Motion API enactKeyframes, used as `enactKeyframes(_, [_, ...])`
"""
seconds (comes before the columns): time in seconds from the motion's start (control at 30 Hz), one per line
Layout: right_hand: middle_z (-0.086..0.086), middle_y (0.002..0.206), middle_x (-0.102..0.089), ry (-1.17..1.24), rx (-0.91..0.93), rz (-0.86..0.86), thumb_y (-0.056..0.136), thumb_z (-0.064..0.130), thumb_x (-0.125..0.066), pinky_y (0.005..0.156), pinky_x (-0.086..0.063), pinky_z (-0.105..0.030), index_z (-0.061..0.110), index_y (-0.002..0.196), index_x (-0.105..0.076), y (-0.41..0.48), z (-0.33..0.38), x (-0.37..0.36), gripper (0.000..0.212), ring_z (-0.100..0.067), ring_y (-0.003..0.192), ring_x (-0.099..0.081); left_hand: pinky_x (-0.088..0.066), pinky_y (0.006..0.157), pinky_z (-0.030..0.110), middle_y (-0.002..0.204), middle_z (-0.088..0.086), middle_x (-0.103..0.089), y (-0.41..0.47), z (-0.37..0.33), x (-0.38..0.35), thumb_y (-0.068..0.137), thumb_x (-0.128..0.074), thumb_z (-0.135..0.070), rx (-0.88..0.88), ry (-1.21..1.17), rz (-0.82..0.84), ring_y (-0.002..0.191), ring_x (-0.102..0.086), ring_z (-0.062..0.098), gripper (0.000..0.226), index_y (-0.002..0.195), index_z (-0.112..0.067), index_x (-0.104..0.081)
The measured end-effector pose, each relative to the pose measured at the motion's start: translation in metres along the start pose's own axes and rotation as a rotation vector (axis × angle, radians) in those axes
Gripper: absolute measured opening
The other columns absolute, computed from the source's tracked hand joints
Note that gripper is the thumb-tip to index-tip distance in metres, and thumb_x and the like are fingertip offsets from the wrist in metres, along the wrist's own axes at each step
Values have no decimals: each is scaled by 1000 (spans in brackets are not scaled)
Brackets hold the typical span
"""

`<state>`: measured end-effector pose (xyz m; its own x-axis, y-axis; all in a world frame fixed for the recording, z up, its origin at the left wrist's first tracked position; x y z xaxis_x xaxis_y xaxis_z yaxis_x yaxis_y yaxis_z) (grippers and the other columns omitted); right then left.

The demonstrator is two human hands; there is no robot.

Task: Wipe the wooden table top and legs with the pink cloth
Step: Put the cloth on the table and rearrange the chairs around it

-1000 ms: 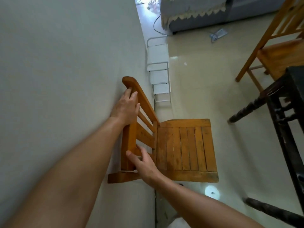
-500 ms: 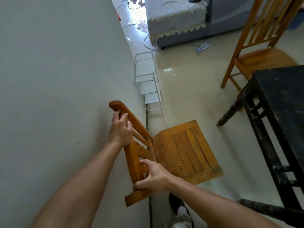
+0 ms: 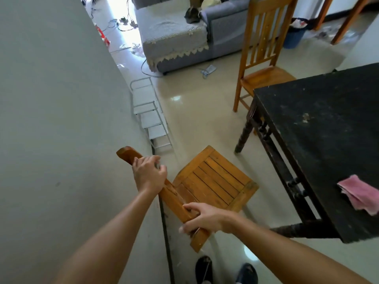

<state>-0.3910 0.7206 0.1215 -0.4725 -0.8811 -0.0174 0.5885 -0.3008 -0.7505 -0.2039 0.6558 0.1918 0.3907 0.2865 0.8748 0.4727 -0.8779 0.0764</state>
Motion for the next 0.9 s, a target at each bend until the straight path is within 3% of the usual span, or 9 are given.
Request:
enactKeyframes(0.1, [-6,124,-54,188,-3,-57,52,45,-84,93,-54,-49,39,141,-37,-5,-10,-10,101,-29,111,-61,-12,118,36,105,3,-66,-4,-5,-1,88,-60,-21,-19,-8,-1,113,-52,21,25,111,-16,-65])
enactKeyframes(0.23, [-8,116,-61,283,62,-110,65,32,-77,93,-54,-46,34,139,-44,-25,-22,-4,81,-23,98,-66,-14,118,35,100,1,-66,-13,-29,-11,87,-60,-19,-82,-31,14,109,-55,20,20,106,-16,-66])
enactKeyframes(0.4, [-7,119,-61,354,64,-216,56,38,-79,90,-56,-44,32,146,-38,-37,-40,15,99,-23,98,-67,-15,118,37,100,0,-66,-4,-71,-35,88,-60,-21,-195,-34,73,110,-55,19,21,107,-18,-66])
enactKeyframes(0.63, [-7,115,-61,471,72,-336,68,30,-78,92,-55,-42,32,144,-37,-60,-56,62,87,-20,93,-67,-12,118,37,109,4,-65,10,-151,-75,91,-57,-19,-299,-48,172,120,-49,23,22,112,-17,-64])
enactKeyframes(0.7, [-6,118,-60,477,50,-372,68,33,-79,95,-53,-44,34,143,-38,-63,-60,79,85,-20,97,-67,-11,118,38,108,5,-65,17,-171,-86,91,-57,-18,-308,-48,187,121,-48,25,22,112,-17,-64])
enactKeyframes(0.8, [-2,129,-55,468,10,-444,53,47,-80,100,-49,-46,39,141,-42,-67,-64,106,96,-24,113,-59,-14,118,40,108,6,-64,30,-199,-105,91,-57,-19,-296,-63,211,127,-41,28,24,114,-17,-64])
enactKeyframes(0.9, [2,139,-41,412,-18,-492,62,48,-78,103,-45,-46,44,139,-44,-74,-64,135,85,-25,123,-48,-18,117,43,110,6,-64,46,-220,-128,91,-58,-22,-295,-58,244,133,-36,30,23,113,-20,-64])
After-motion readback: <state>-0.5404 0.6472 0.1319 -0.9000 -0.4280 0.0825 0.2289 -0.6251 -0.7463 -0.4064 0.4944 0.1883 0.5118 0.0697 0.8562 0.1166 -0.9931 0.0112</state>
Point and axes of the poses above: each hand's wrist, its own y-axis towards the middle knuckle, its own x-axis out of the back of the hand, z = x × y, the point moved 6 cm from there along y, towards the middle knuckle
